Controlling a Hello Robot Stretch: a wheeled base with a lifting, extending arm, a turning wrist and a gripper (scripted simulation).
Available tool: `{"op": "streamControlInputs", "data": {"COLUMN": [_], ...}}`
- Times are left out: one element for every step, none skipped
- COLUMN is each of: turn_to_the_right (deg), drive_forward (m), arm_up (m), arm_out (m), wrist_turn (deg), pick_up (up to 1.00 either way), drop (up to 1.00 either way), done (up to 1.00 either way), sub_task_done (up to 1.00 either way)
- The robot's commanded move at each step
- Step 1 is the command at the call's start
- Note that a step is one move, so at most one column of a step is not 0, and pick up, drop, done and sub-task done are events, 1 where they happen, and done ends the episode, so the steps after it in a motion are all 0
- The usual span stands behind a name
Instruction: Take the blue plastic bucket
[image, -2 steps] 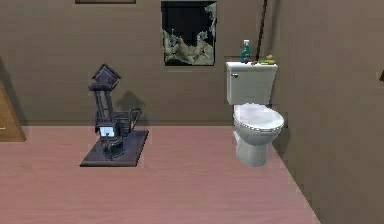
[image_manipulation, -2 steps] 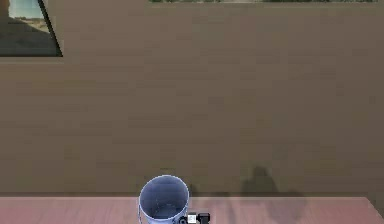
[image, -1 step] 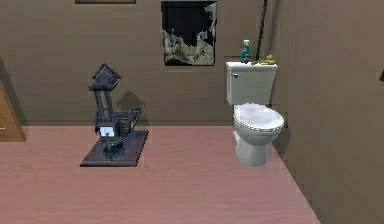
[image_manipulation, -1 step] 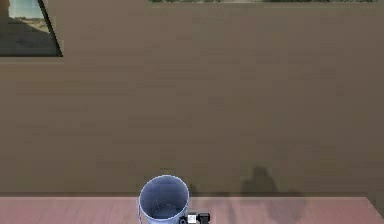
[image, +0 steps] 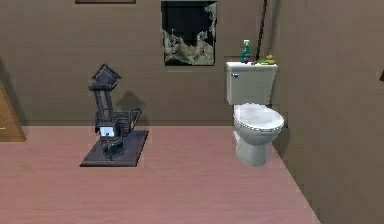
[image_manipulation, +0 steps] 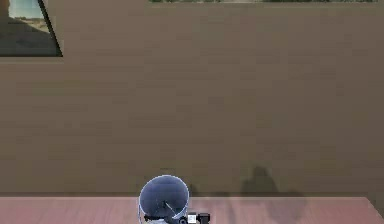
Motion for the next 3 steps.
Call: {"op": "streamControlInputs", "data": {"turn_to_the_right": [0.0, 0.0, 0.0], "drive_forward": [0.00, 0.00, 0.00], "arm_up": [0.00, -0.30, 0.00], "arm_out": [0.00, 0.00, 0.00], "wrist_turn": [6.0, 0.0, 0.0], "pick_up": [0.00, 0.00, 1.00], "drop": [0.00, 0.00, 0.00], "done": [0.00, 0.00, 0.00], "sub_task_done": [0.00, 0.00, 0.00]}}
